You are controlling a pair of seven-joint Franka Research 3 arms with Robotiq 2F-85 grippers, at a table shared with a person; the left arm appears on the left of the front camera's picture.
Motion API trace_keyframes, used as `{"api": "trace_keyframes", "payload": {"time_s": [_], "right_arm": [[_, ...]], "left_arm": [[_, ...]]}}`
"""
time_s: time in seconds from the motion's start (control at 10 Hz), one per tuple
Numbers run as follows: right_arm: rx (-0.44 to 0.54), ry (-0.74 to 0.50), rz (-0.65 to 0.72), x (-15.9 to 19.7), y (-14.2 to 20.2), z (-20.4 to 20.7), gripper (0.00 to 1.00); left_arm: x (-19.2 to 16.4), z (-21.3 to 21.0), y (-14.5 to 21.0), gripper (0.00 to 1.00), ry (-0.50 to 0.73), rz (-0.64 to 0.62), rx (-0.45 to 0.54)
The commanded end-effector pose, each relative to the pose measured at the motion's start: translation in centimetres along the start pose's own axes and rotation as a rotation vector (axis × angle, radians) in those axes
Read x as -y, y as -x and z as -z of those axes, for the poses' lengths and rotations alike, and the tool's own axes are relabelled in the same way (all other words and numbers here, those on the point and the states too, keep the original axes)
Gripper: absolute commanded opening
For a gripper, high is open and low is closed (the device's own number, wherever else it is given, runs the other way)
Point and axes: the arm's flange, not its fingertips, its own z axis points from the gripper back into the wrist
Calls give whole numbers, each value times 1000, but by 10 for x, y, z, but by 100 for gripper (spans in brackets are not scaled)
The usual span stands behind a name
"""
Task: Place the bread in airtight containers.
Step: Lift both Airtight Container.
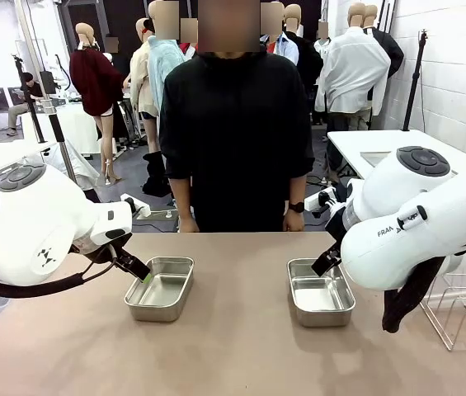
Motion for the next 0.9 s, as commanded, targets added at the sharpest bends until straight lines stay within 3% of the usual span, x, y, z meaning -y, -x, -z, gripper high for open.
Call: {"api": "trace_keyframes", "payload": {"time_s": [0.0, 0.7, 0.8], "right_arm": [[0, 0, 0, 0, 0, 0, 100], [0, 0, 0, 0, 0, 0, 100], [27, 56, -1, 2, 1, -28, 100]], "left_arm": [[-1, 0, 0, 100, 0, -3, 0], [0, 0, 0, 100, 0, 0, 0], [2, -17, -6, 100, -21, 37, 15]]}}
